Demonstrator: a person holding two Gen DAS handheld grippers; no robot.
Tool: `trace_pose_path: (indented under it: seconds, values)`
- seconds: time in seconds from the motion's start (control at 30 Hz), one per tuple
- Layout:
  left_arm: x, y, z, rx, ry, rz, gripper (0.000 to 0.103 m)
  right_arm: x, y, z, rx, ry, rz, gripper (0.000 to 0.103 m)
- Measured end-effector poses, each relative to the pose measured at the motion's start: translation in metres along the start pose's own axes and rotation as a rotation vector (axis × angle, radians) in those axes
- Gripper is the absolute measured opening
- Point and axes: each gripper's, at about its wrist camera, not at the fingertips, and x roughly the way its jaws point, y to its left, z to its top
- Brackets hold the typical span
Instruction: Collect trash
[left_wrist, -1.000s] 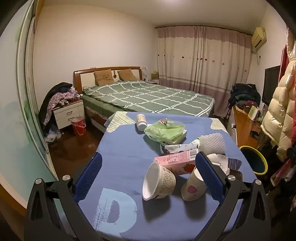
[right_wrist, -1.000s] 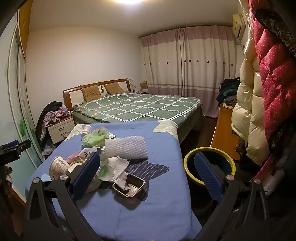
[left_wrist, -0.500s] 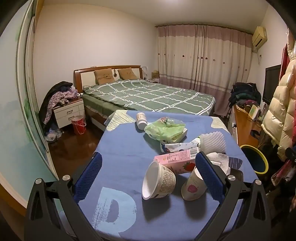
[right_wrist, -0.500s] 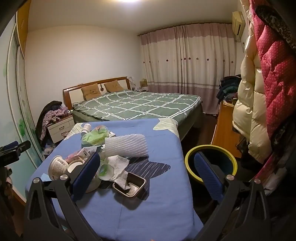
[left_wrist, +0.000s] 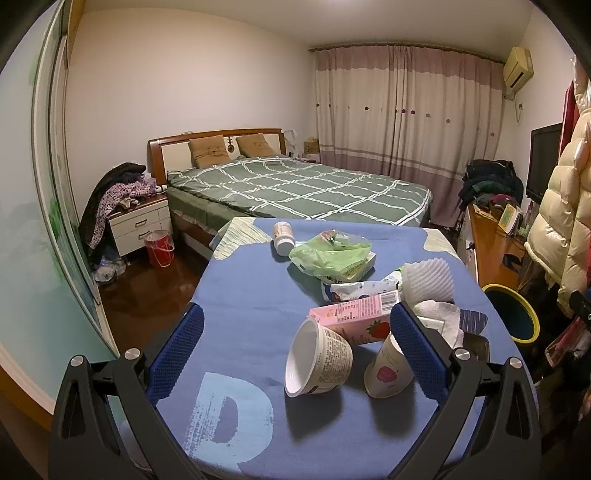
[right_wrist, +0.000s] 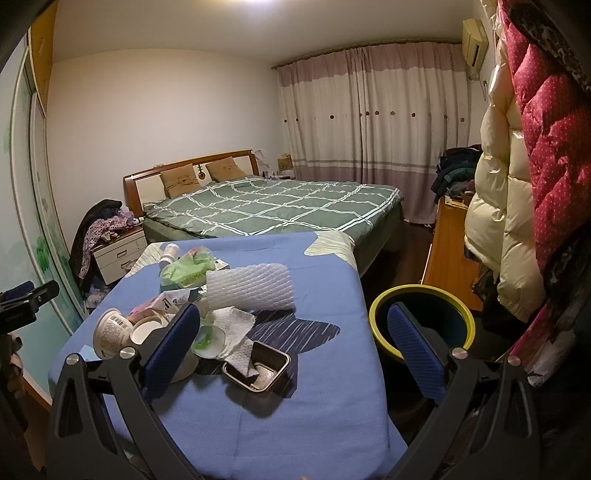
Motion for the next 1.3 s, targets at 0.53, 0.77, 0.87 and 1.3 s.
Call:
trace_pose_path:
  seconds: [0.53, 0.77, 0.87, 1.3]
  values:
    - [0.003, -0.005, 0.000, 0.009, 0.015, -0.006, 0.099, 0.005, -0.001, -0.001, 0.004, 0.010, -0.003, 0.097]
    - [0.004, -0.007, -0.001, 0.011, 0.017, -0.008, 0.099, 0.009, -0.002, -0.002, 0.006, 0.015, -0.005, 0.097]
    - [0.004, -0.007, -0.002, 0.011, 0.017, -0.006, 0.099, 0.010, -0.002, -0.003, 0.005, 0.019, -0.007, 0.097]
    - [0.011, -0.011, -0.005, 0.014, 0.033, -0.009, 0.099, 0.013, -0.004, -0.004, 0.007, 0.027, -0.009, 0.097]
